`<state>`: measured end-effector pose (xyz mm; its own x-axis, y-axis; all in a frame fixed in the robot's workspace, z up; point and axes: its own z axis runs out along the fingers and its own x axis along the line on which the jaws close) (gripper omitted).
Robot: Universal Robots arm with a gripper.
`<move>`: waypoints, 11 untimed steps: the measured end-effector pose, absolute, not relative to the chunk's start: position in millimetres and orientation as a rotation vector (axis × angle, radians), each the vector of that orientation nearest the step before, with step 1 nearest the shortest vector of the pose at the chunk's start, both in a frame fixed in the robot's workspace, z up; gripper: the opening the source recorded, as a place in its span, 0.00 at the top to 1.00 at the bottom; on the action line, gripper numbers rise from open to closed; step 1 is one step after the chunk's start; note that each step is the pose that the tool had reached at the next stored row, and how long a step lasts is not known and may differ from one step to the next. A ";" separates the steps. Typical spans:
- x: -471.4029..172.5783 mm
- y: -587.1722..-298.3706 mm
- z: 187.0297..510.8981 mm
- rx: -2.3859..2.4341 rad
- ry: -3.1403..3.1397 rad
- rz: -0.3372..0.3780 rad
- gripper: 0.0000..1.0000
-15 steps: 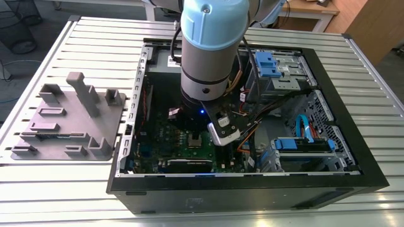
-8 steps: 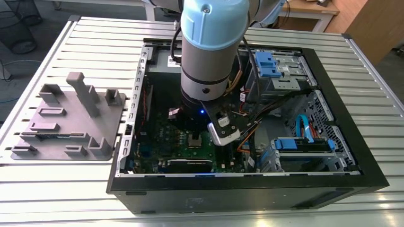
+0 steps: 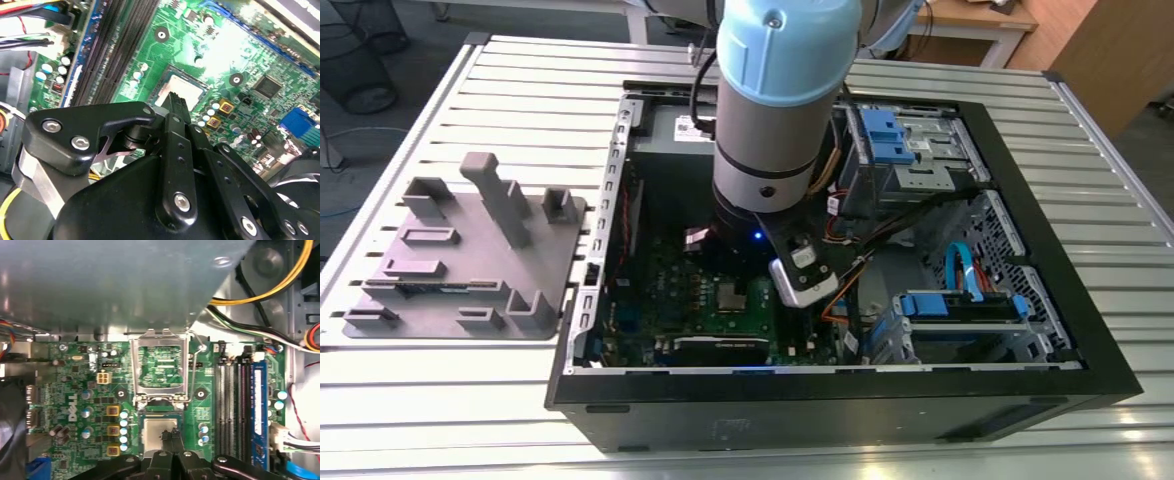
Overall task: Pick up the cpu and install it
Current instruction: 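Close the cpu cover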
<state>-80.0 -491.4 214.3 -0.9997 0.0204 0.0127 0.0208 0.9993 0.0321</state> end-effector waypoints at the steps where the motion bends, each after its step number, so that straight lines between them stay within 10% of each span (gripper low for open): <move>1: -78.0 -491.4 214.2 -0.032 -3.129 -0.050 0.89; 11: -55.7 -488.1 213.7 -0.032 -3.129 -0.050 0.89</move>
